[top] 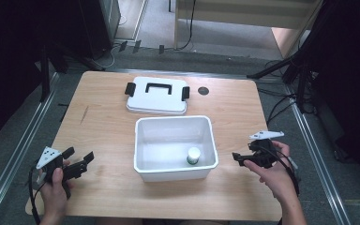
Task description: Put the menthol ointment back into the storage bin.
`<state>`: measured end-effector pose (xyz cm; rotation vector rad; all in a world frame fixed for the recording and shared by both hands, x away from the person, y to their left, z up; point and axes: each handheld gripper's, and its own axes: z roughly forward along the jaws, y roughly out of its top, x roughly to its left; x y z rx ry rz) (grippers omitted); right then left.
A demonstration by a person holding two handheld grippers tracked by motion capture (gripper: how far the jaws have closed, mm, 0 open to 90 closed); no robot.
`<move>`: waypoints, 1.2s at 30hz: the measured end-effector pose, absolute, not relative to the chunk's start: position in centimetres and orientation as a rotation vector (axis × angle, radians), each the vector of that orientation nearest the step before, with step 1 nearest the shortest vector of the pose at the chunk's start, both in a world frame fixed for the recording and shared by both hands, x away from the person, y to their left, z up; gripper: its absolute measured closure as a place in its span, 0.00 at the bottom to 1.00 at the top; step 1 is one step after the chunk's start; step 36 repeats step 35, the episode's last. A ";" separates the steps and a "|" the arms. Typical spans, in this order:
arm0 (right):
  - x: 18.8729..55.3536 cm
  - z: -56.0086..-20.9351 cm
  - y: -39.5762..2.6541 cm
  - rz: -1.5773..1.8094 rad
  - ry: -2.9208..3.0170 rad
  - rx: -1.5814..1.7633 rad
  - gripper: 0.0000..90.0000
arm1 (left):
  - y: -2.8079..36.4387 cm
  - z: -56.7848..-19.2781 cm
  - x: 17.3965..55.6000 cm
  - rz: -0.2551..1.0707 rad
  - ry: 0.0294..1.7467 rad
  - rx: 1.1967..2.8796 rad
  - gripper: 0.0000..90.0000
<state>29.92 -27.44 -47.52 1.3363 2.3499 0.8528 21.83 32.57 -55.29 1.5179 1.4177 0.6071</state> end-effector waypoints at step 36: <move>20.3 -52.6 -38.3 1.099 1.876 1.556 0.07 | 32.4 -55.3 21.9 0.620 1.424 1.534 0.16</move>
